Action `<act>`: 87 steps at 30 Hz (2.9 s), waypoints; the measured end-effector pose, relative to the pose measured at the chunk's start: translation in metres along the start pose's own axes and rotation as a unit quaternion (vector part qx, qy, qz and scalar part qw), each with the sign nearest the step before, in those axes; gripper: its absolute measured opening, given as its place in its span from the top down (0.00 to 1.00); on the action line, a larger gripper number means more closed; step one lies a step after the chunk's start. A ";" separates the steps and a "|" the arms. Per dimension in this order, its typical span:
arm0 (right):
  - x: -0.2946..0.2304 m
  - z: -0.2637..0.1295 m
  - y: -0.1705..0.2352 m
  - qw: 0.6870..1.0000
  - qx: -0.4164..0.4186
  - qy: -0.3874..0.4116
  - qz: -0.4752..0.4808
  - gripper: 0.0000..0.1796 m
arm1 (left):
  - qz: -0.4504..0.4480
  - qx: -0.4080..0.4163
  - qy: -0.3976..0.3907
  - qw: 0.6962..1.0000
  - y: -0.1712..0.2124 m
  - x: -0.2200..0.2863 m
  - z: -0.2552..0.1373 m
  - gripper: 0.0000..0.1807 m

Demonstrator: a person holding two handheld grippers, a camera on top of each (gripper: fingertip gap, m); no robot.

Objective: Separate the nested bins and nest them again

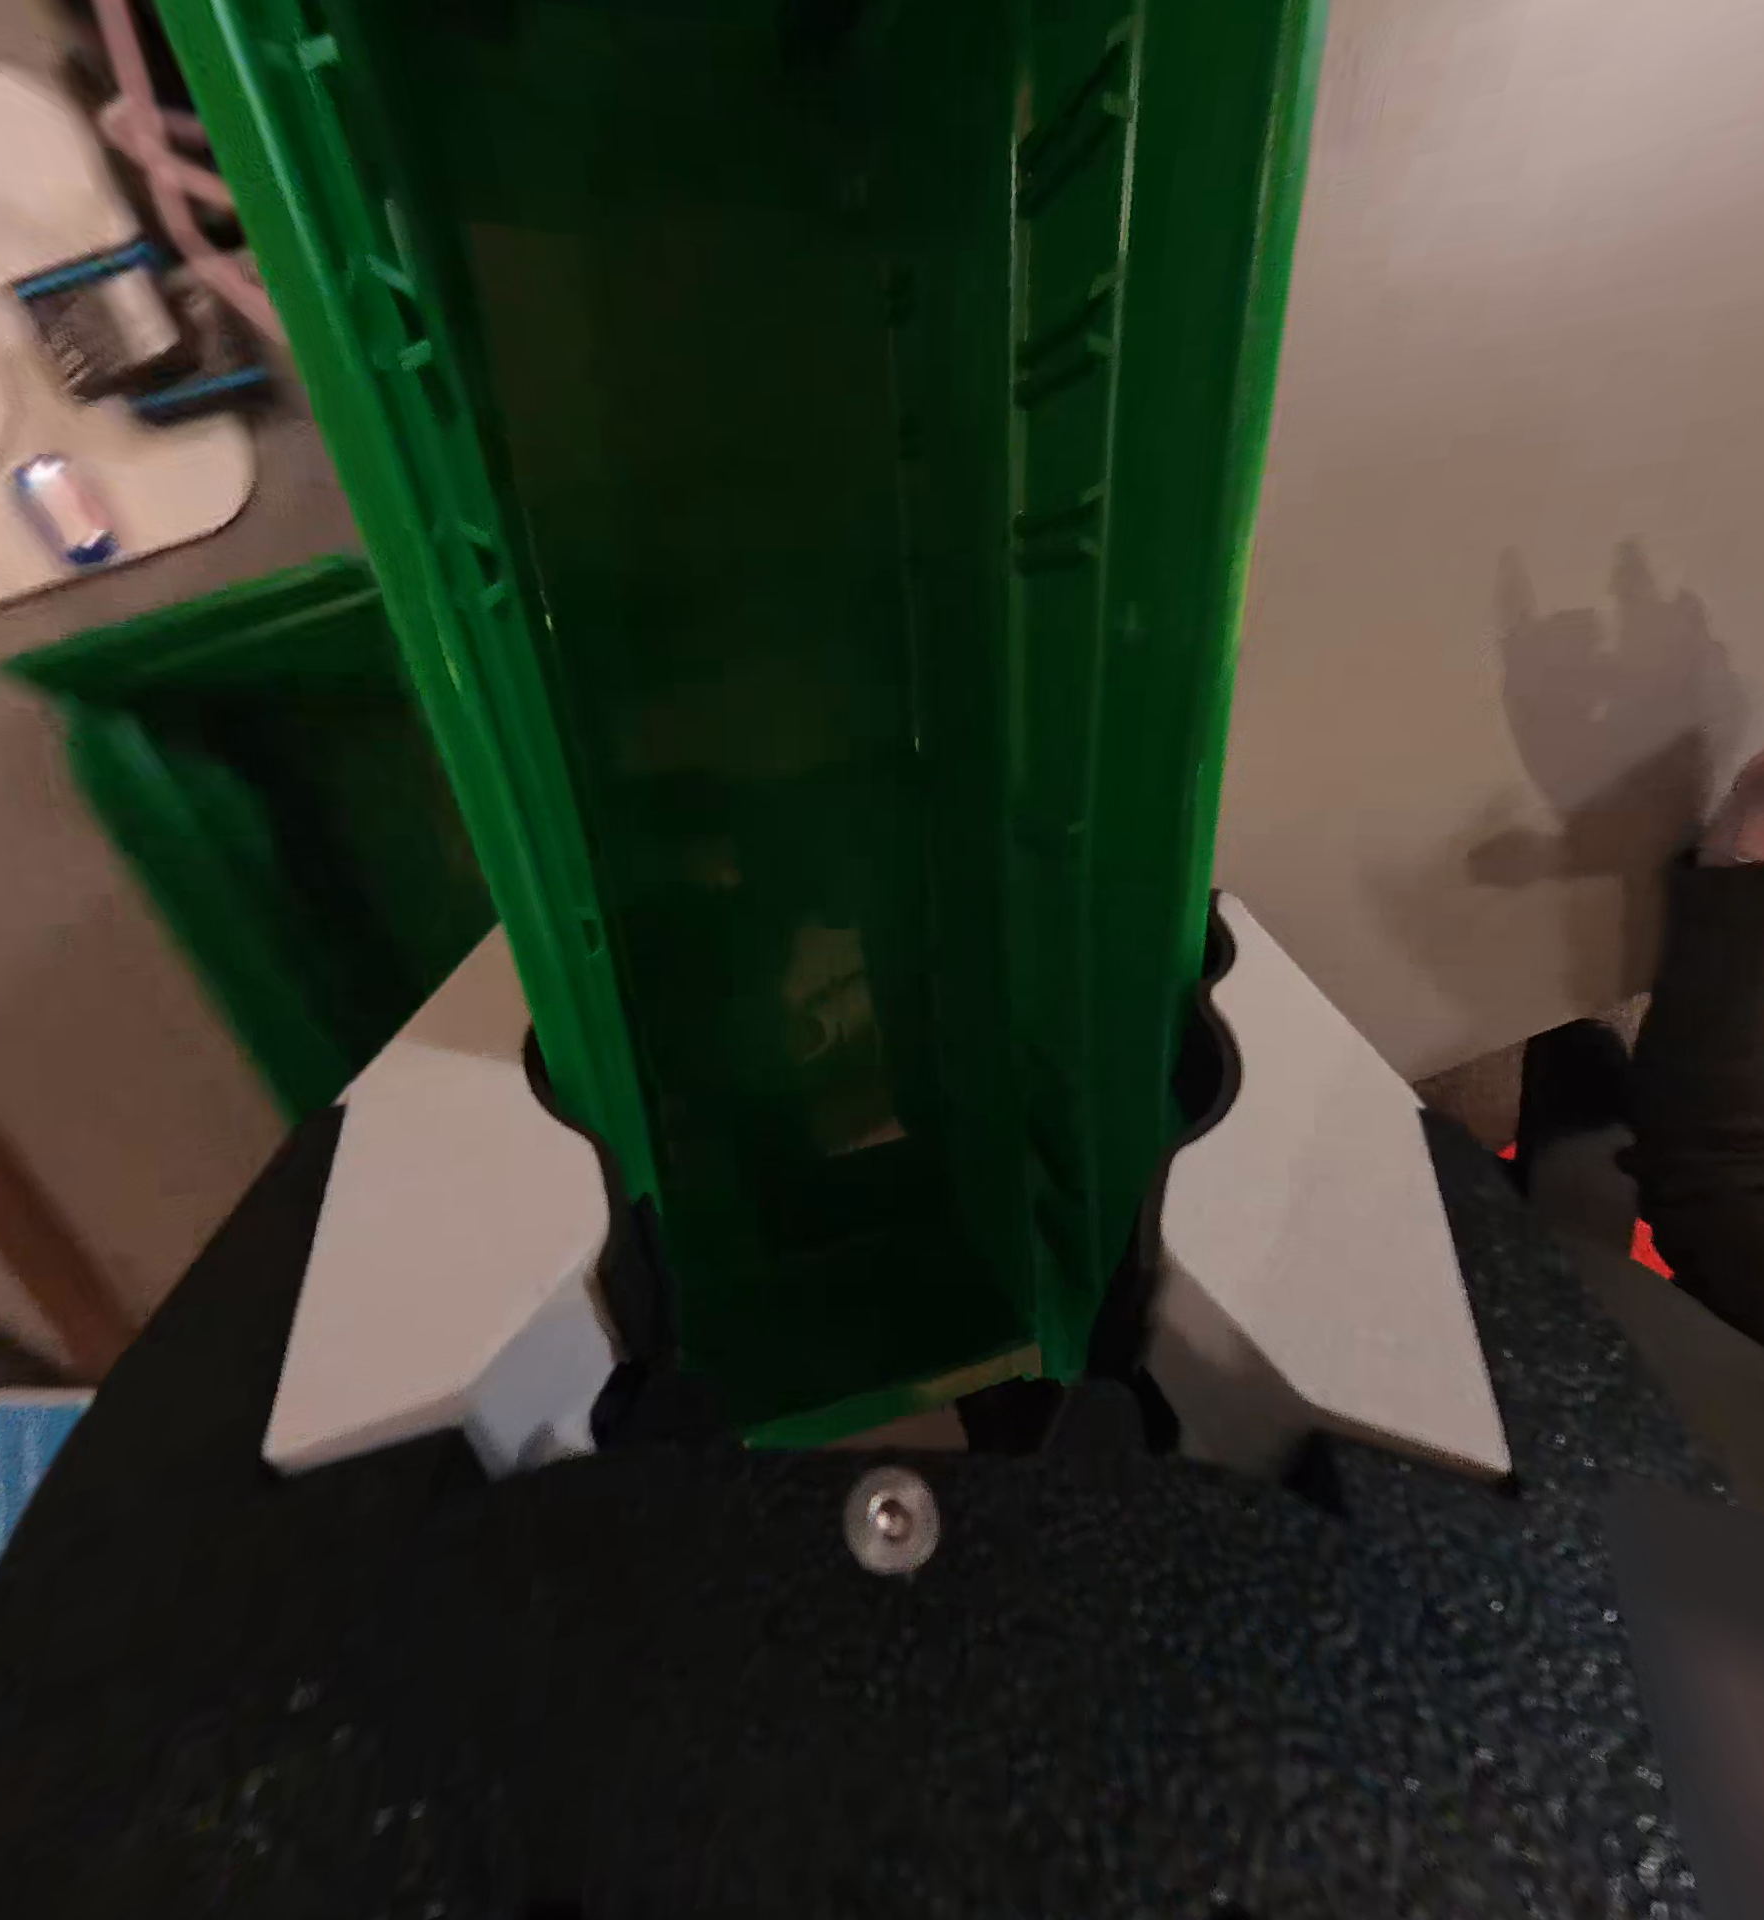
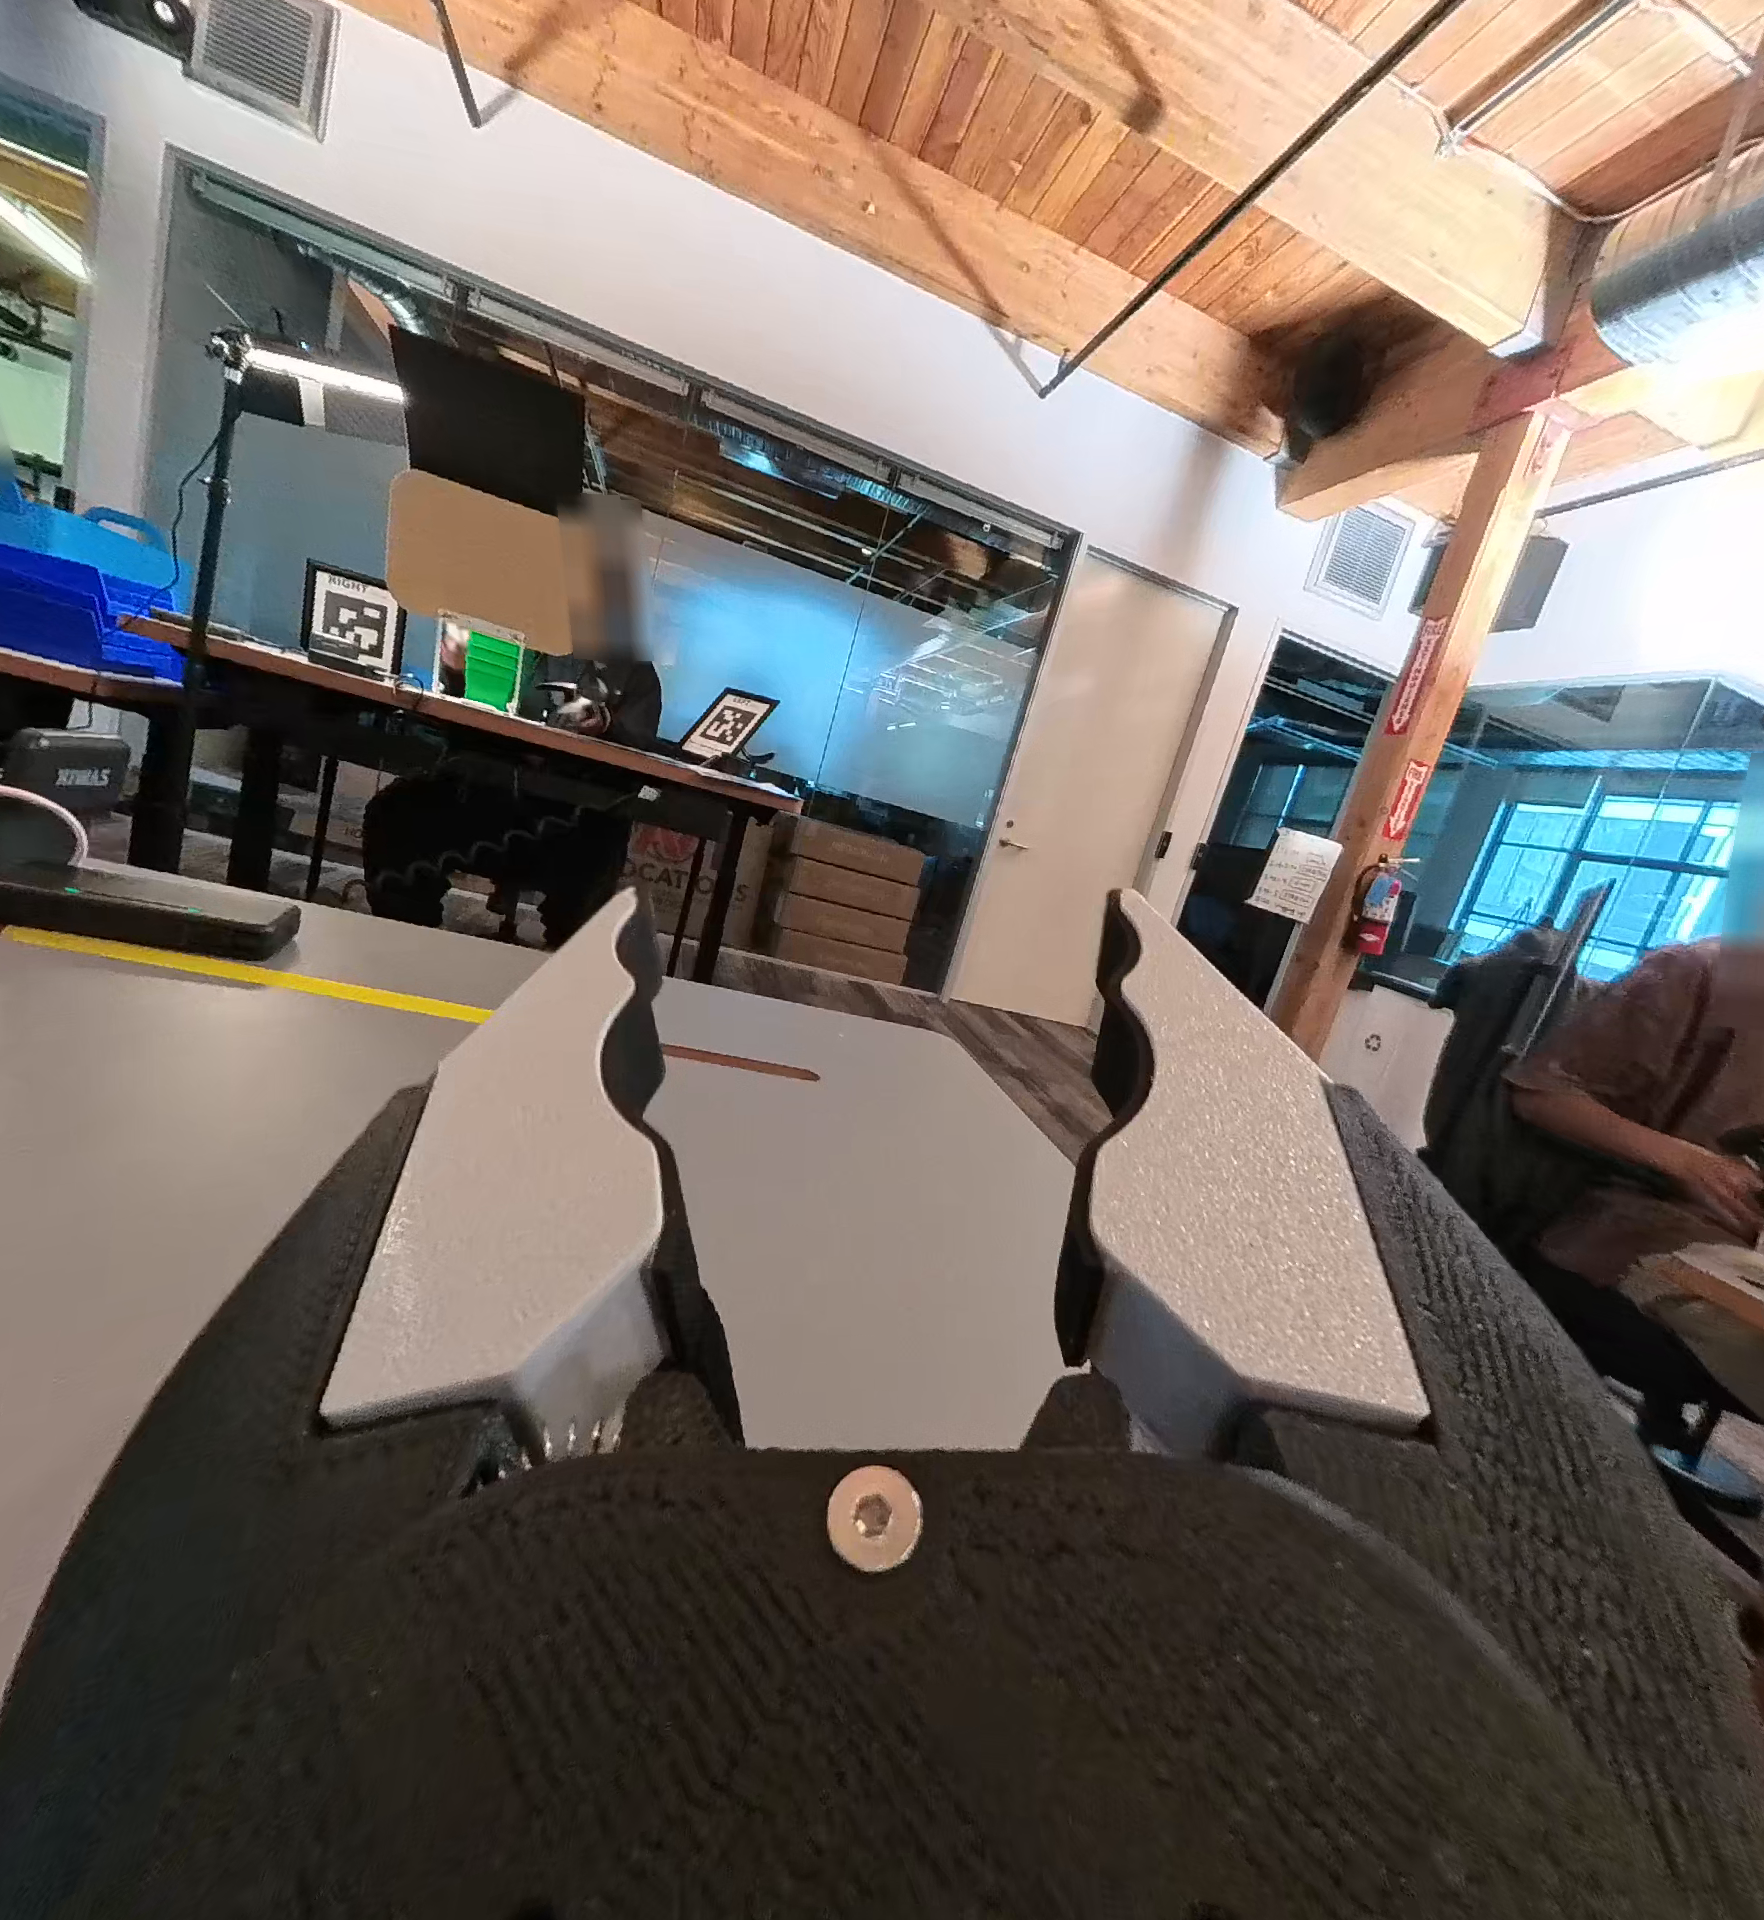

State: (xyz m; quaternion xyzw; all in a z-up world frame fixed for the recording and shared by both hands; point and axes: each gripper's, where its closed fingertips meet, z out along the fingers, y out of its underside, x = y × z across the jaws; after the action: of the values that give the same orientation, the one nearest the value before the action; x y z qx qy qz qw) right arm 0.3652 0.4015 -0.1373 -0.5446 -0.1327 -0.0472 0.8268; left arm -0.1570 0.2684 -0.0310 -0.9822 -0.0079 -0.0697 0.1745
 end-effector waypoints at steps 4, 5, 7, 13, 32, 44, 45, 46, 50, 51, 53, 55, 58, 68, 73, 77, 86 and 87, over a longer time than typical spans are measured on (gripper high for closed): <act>-0.003 0.002 0.005 1.000 -0.012 -0.006 -0.007 0.53 | -0.047 -0.008 -0.019 0.999 0.044 -0.062 -0.021 0.36; -0.004 0.003 0.007 1.000 -0.016 -0.008 -0.010 0.53 | -0.059 -0.009 -0.020 0.998 0.052 -0.074 -0.021 0.36; -0.006 0.003 0.010 1.000 -0.024 -0.011 -0.016 0.53 | -0.084 -0.020 -0.017 0.996 0.068 -0.094 -0.016 0.36; -0.015 0.005 0.020 0.998 -0.045 -0.022 -0.038 0.53 | -0.115 -0.048 -0.001 0.992 0.094 -0.126 0.015 0.35; -0.023 0.010 0.036 0.995 -0.078 -0.039 -0.053 0.53 | -0.111 -0.022 0.044 0.993 0.095 -0.140 0.073 0.36; -0.027 0.010 0.038 0.994 -0.084 -0.047 -0.051 0.53 | -0.092 -0.013 0.030 0.995 0.104 -0.139 0.086 0.33; -0.027 0.010 0.038 0.994 -0.084 -0.048 -0.050 0.53 | -0.098 -0.004 0.039 0.994 0.102 -0.137 0.085 0.33; -0.027 0.010 0.038 0.994 -0.084 -0.048 -0.048 0.53 | -0.103 0.004 0.053 0.993 0.100 -0.135 0.083 0.32; -0.027 0.010 0.038 0.994 -0.084 -0.050 -0.044 0.53 | -0.112 0.062 0.167 0.978 0.093 -0.114 0.064 0.12; -0.026 0.009 0.038 0.994 -0.083 -0.050 -0.044 0.53 | -0.109 0.085 0.183 0.973 0.093 -0.114 0.058 0.12; -0.026 0.009 0.036 0.995 -0.080 -0.049 -0.044 0.53 | -0.112 0.151 0.214 0.958 0.089 -0.116 0.043 0.12; -0.027 0.009 0.035 0.995 -0.078 -0.052 -0.043 0.53 | -0.118 0.204 0.242 0.941 0.088 -0.121 0.031 0.13; -0.032 0.010 0.035 0.994 -0.077 -0.058 -0.053 0.53 | -0.134 0.235 0.291 0.918 0.085 -0.124 0.019 0.13; -0.036 0.009 0.030 0.994 -0.067 -0.069 -0.056 0.53 | -0.150 0.377 0.219 0.887 0.147 -0.171 0.011 0.12; -0.074 0.006 0.015 0.987 -0.055 -0.133 -0.074 0.53 | -0.102 0.515 0.243 0.815 0.183 -0.154 0.015 0.12; -0.143 0.004 -0.028 0.972 -0.054 -0.227 -0.027 0.52 | -0.138 0.520 0.278 0.795 0.201 -0.152 0.046 0.12; -0.354 -0.008 -0.188 0.865 -0.108 -0.486 0.070 0.46 | -0.127 0.470 0.354 0.799 0.210 -0.108 0.091 0.12; -0.379 -0.010 -0.204 0.845 -0.126 -0.514 0.073 0.44 | -0.123 0.472 0.358 0.796 0.211 -0.104 0.091 0.12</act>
State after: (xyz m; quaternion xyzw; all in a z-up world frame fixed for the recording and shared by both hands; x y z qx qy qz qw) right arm -0.0429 0.2850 -0.0622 -0.5984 -0.4915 0.2843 0.5652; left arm -0.2390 0.1030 -0.2023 -0.6740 -0.0975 -0.4249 0.5963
